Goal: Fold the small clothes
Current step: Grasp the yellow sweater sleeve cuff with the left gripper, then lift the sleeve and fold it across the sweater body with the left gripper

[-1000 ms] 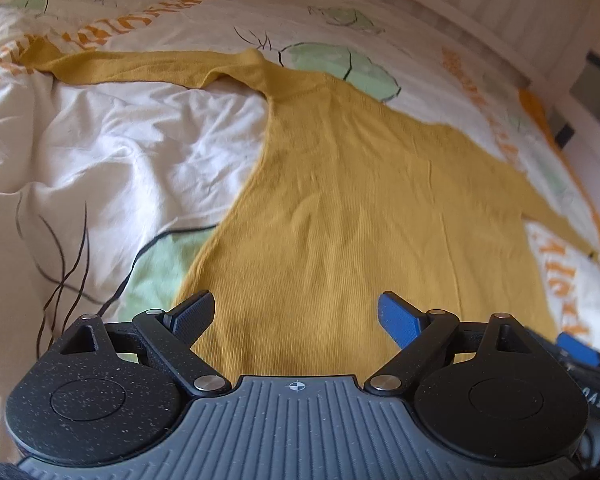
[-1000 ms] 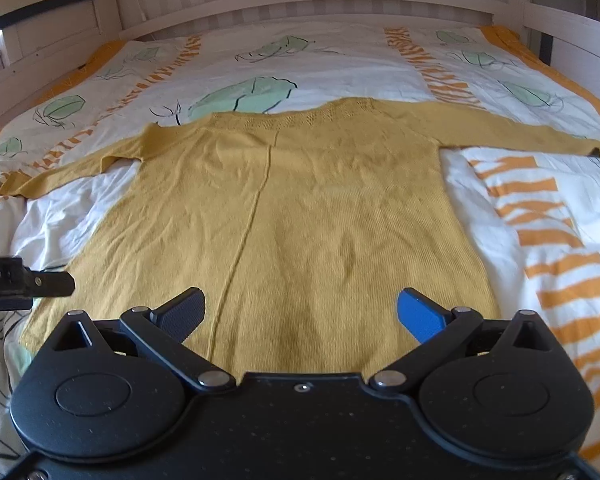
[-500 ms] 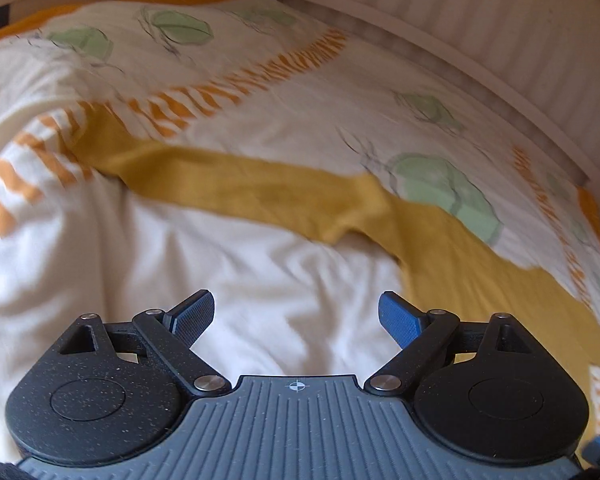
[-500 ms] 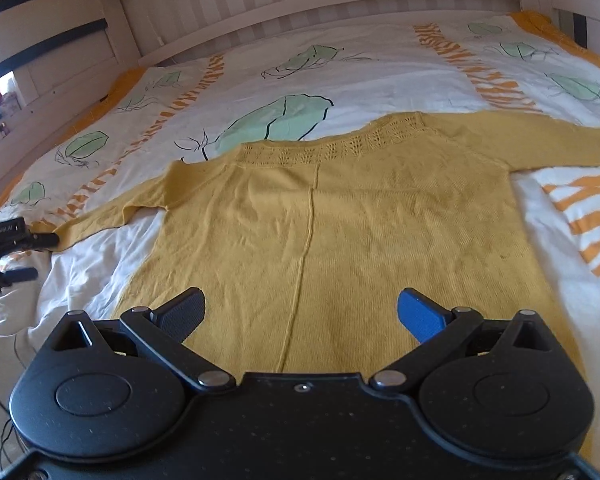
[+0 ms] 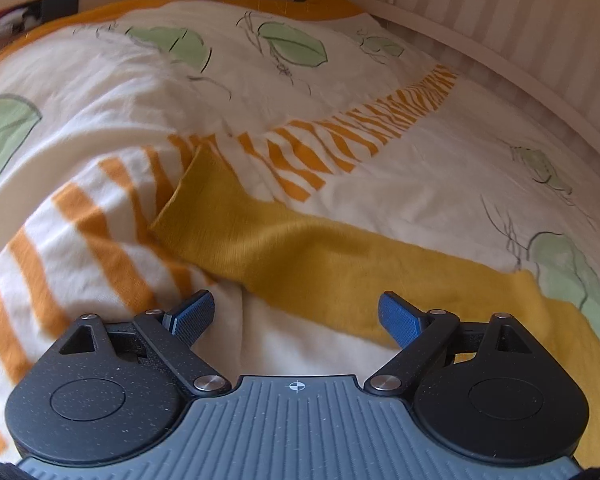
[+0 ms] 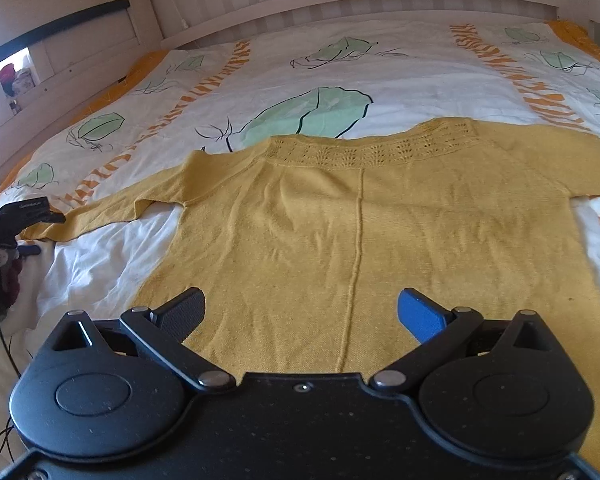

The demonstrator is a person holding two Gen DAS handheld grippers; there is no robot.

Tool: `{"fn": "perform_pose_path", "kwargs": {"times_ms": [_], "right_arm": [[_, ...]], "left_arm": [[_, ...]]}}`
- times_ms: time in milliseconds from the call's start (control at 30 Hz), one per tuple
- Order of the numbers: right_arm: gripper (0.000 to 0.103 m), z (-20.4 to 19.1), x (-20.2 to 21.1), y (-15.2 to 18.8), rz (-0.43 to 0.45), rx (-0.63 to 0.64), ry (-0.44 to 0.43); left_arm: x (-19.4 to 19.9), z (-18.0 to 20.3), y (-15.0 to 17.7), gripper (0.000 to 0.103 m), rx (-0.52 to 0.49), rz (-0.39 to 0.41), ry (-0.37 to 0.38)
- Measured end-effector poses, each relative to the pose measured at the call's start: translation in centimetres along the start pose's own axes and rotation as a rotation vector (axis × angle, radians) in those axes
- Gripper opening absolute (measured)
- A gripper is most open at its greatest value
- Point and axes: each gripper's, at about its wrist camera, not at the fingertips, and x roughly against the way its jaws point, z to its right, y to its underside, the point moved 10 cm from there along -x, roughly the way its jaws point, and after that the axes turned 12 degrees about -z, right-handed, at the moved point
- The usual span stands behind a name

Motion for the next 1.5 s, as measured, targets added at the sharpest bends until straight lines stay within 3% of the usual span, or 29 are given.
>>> {"fn": "perform_pose_path", "kwargs": {"times_ms": [233,367,467,533,600,867,1133,1300,1500], "right_arm": [[0.102,-0.4,-1.0,0.1,-0.025,0.002,-0.009],[0.102,0.0,-1.4,0.2,-0.033,-0.003,-0.003],[0.102,0.5,-1.6,0.3,-0.041,-0.018,-0.004],[0.102,0.9,-1.7,0.4,-0.041,-0.03,-0.005],[0.102,1.5,-1.6,0.5,-0.041,-0.043,-0.008],[0.102,3.4,-0.3,0.5,-0.042,-0.092,-0.036],[0.102,2.2,3.4,0.4,0.013,-0.089,-0.116],[0.102,2.0,4.9,0.0,0.051,-0.055,-0.121],[0.102,4.9,5.1,-0.5,0.084,-0.01,-0.067]], "left_arm": [[-2.4,-0.5,-2.3,0.089,-0.005,0.045,-0.041],[-2.5,-1.3,-3.8,0.086,0.04,0.086,-0.025],[-3.1,-1.9,-4.6,0.064,0.072,0.059,-0.004],[-3.6,-2.1,-5.0,0.03,0.08,0.043,0.011],[-3.4,-2.4,-5.4,0.007,0.091,0.042,-0.003],[1.2,1.3,-6.8,0.004,-0.015,0.07,0.037],[7.7,5.1,-9.1,0.004,-0.043,0.107,0.125],[11.1,9.7,-10.1,0.004,-0.11,0.138,0.175],[14.1,17.6,-9.8,0.004,-0.214,0.155,0.256]]}}
